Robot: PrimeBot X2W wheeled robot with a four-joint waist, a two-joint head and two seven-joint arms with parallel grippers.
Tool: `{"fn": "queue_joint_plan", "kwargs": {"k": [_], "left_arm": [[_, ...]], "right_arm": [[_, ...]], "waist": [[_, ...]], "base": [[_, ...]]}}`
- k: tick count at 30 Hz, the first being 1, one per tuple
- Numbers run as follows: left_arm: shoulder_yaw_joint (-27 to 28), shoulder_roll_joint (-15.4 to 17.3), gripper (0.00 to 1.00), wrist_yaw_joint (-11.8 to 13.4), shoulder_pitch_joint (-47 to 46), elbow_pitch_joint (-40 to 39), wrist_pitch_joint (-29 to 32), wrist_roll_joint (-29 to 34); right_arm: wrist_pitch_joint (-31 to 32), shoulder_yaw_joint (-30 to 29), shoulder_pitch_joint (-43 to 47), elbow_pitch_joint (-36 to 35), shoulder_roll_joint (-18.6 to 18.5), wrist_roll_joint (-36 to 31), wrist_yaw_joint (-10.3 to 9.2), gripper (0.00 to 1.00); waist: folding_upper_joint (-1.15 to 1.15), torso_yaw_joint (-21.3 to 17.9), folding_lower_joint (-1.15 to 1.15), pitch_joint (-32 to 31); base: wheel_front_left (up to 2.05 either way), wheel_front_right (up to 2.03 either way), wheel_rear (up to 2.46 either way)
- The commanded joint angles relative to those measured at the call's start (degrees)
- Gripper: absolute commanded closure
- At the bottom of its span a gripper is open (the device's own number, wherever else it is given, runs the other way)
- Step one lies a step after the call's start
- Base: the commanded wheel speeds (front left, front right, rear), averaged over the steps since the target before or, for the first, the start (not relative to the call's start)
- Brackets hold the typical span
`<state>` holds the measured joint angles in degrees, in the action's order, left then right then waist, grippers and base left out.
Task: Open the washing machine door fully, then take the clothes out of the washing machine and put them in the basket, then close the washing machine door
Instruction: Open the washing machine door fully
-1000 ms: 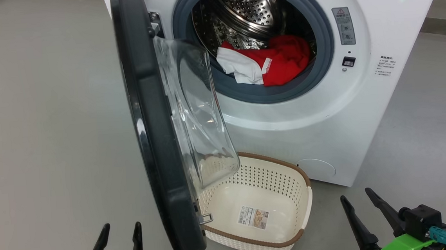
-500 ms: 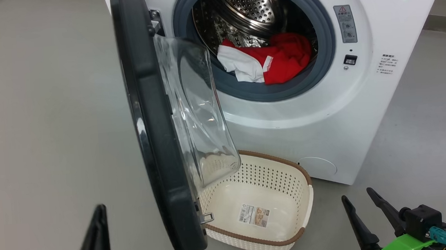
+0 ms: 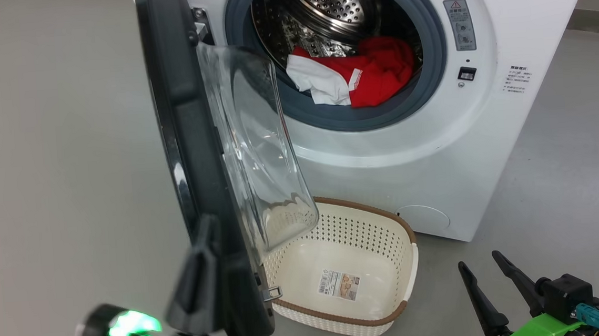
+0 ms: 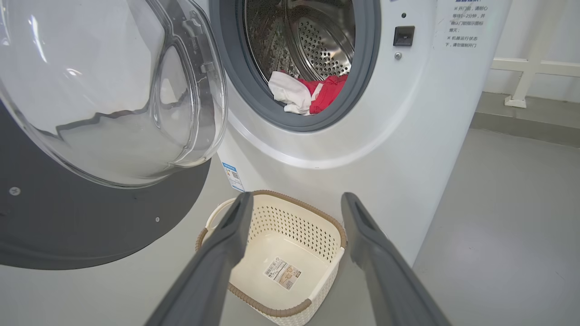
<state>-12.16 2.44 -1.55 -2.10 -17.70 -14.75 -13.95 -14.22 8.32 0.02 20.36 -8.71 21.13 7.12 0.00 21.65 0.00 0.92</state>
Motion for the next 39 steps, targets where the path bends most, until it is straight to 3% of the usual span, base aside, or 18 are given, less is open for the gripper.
{"fn": "queue_joint_plan", "kwargs": {"k": [1, 6, 11, 17, 30, 39], "left_arm": [[-0.6, 0.4, 1.00, -0.1, 0.1, -0.7, -0.3, -0.2], [-9.6, 0.4, 1.00, 0.0, 1.3, 6.4, -0.3, -3.5], [-12.6, 0.4, 1.00, 1.4, 0.9, 15.6, -0.3, -7.4], [-10.8, 0.4, 1.00, 2.5, -0.9, 21.7, -0.3, -8.9], [-5.5, 0.4, 1.00, 3.4, -0.2, 24.0, -0.3, -9.5], [3.0, 0.4, 1.00, 3.5, 1.3, 23.5, -0.3, -7.8]], "right_arm": [[-0.8, 1.1, -1.6, -1.4, -0.7, -0.4, 0.36, 0.00], [-0.8, 1.4, -1.8, -1.2, -0.7, -0.4, 0.36, 0.00], [-0.8, 1.7, -2.2, -1.2, -0.6, -0.3, 0.36, 0.00], [-0.8, 1.6, -2.2, -1.1, -0.8, -0.3, 0.36, 0.00], [-0.8, 1.8, -1.8, -1.3, -0.7, -0.2, 0.36, 0.00], [-0.8, 2.2, -2.1, -1.5, -0.8, -0.2, 0.36, 0.00]], "waist": [[0.00, 0.0, 0.00, 0.0], [0.00, -0.3, 0.00, 0.1], [0.00, -0.6, 0.00, 0.3], [0.00, -0.4, 0.00, 0.4], [0.00, 0.7, 0.00, -0.1], [0.00, 2.2, 0.00, 0.5]], "base": [[0.00, 0.00, 0.00], [0.00, 0.00, 0.00], [0.00, 0.00, 0.00], [0.00, 0.00, 0.00], [0.00, 0.00, 0.00], [0.00, 0.00, 0.00]]}}
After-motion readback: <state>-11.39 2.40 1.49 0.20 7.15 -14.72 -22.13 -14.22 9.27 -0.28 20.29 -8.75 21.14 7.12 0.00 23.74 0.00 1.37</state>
